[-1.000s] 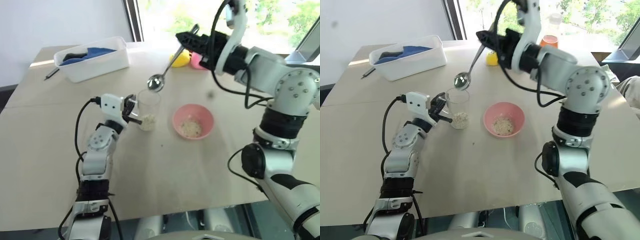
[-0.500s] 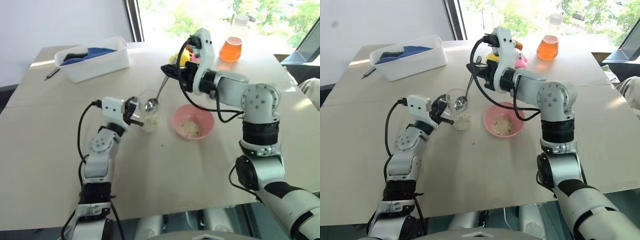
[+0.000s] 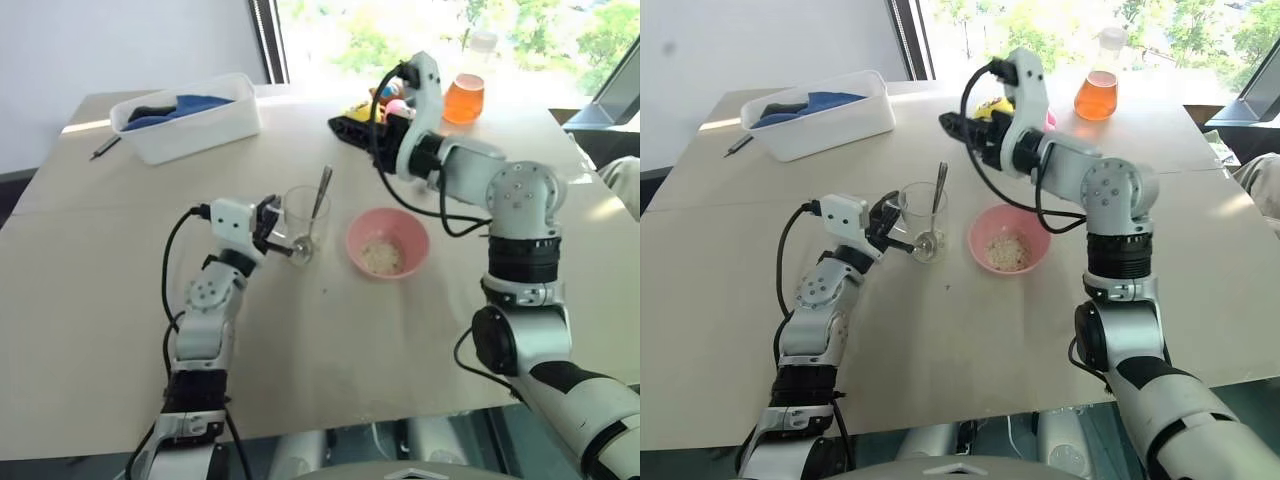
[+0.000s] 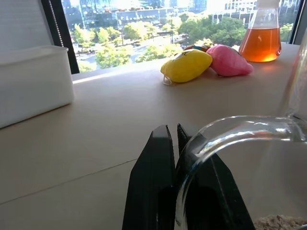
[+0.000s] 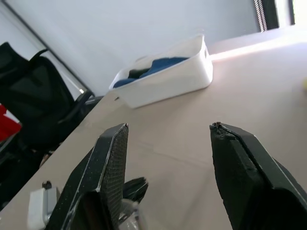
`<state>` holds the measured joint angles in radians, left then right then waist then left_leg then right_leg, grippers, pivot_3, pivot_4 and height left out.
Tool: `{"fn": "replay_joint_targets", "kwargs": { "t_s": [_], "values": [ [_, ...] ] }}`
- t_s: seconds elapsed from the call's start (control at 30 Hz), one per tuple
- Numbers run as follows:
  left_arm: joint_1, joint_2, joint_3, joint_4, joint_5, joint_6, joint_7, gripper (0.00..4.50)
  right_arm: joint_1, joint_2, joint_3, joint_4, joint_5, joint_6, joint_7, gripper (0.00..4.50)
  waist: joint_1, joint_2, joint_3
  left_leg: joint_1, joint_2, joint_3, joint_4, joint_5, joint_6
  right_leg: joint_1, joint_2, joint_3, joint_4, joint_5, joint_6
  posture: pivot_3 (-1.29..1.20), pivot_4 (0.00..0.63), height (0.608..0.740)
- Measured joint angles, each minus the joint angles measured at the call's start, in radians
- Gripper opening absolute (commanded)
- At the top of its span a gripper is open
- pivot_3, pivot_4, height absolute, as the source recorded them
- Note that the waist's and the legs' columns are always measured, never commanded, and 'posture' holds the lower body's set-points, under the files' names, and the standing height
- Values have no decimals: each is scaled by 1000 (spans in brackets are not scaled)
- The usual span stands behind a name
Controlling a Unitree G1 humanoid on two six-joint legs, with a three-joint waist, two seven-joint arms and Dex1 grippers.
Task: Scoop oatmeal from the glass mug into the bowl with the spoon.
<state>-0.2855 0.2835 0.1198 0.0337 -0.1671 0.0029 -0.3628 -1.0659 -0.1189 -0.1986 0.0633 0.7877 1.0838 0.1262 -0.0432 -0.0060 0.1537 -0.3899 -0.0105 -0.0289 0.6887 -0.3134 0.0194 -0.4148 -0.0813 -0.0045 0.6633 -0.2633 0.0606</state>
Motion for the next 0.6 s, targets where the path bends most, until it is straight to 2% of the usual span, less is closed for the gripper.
{"fn": "replay_joint_targets", "kwargs": {
  "t_s": [0.03, 0.07, 0.1, 0.2, 0.6],
  "values": [
    [0, 0, 0, 1, -1, -1, 0, 725, -4, -6, -6, 3, -4, -2, 0, 2752, 0, 0, 0, 0, 0, 0, 0, 0, 0, 0, 0, 0, 0, 0, 0, 0, 150, 740],
    [0, 0, 0, 3, -2, -2, 0, 806, -6, -12, -13, 4, -8, -7, 1, 2752, 0, 0, 0, 0, 0, 0, 0, 0, 0, 0, 0, 0, 0, 0, 0, 0, 150, 740],
    [1, 1, -1, 18, 0, -3, -1, 1125, -6, -21, -13, 15, -17, -20, 3, 2752, 0, 0, 0, 0, 0, 0, 0, 0, 0, 0, 0, 0, 0, 0, 0, 0, 150, 740],
    [12, 3, -2, 29, 4, -3, -3, 2312, -6, -34, -15, 26, -31, -23, 4, 2752, 0, 0, 0, 0, 0, 0, 0, 0, 0, 0, 0, 0, 0, 0, 0, 0, 150, 740],
    [85, 49, -2, -27, 6, 4, -15, 2312, -2, -51, -24, 20, -29, -17, 21, 2752, -2, 0, 0, 0, 1, 0, 0, 0, 0, 0, 0, 1, 0, 0, 0, 0, 150, 740]
  ]
}}
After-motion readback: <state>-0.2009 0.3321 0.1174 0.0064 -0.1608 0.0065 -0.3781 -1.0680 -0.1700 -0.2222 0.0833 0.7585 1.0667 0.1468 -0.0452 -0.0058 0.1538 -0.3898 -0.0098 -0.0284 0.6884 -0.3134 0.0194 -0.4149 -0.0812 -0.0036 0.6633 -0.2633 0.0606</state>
